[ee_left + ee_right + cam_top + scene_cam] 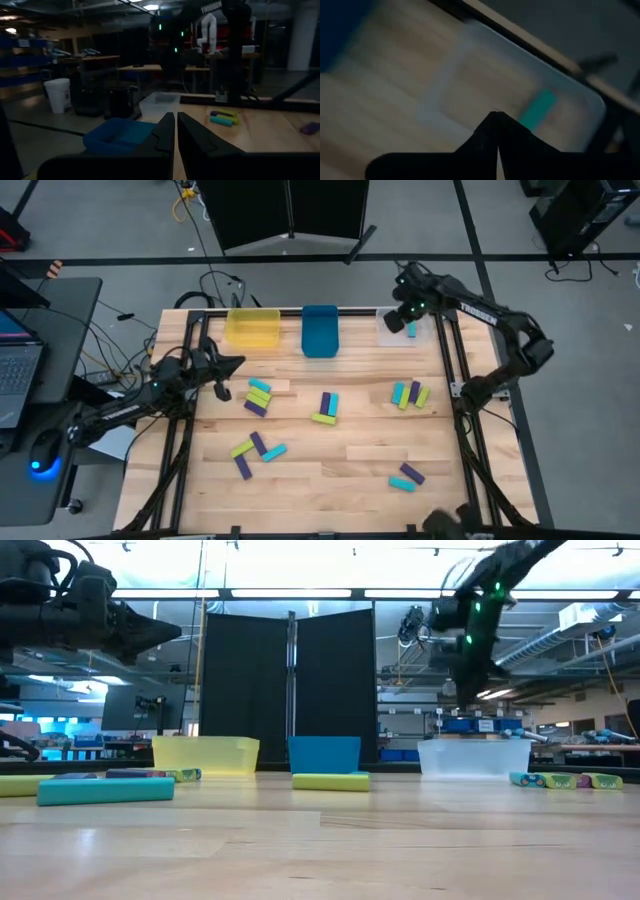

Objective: Sort blocks
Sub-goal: Put the violet block into the yellow bin

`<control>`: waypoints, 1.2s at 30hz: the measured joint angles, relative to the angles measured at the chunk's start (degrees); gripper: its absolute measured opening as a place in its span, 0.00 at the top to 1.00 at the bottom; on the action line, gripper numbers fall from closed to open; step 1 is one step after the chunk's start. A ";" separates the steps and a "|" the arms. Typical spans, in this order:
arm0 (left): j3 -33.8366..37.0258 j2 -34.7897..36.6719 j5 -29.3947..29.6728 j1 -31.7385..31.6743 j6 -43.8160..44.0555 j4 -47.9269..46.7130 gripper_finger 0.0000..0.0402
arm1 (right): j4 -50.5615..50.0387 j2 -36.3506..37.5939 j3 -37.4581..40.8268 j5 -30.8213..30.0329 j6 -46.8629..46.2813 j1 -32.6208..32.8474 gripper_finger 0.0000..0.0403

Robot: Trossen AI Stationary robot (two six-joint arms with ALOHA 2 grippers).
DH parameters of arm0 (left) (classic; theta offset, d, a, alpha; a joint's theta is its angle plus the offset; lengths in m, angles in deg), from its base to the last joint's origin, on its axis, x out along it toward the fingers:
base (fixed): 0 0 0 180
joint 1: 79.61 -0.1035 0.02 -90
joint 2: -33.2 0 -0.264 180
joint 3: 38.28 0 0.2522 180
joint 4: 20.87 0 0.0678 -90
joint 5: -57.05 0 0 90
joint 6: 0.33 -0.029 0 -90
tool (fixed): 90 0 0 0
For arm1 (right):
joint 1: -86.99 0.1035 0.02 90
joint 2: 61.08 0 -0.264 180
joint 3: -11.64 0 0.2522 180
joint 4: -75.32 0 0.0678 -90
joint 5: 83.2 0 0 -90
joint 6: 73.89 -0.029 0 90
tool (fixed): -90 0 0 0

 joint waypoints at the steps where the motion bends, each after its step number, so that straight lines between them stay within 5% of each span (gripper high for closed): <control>1: 0.00 -0.55 -0.40 -0.01 0.00 0.03 0.92 | 1.04 0.76 0.00 0.00 0.16 2.09 0.98; 9: -0.54 -5.97 -4.44 0.01 0.27 1.69 0.92 | 12.43 2.64 0.22 0.25 0.93 17.73 0.96; 16: -5.83 -13.70 -8.82 0.01 2.10 0.67 0.92 | 32.81 2.60 8.71 4.55 2.17 25.74 0.96; 22: -13.44 -22.17 -11.06 0.01 4.81 -10.78 0.92 | 45.56 2.58 15.82 4.97 2.86 31.68 0.97; 28: -20.16 -32.87 -11.90 1.53 11.64 -17.73 0.92 | 48.89 2.58 18.16 3.99 3.81 35.10 0.95; 36: -24.92 -46.25 -9.51 7.15 8.98 -18.84 0.92 | 49.14 2.58 18.30 2.89 7.11 37.22 0.94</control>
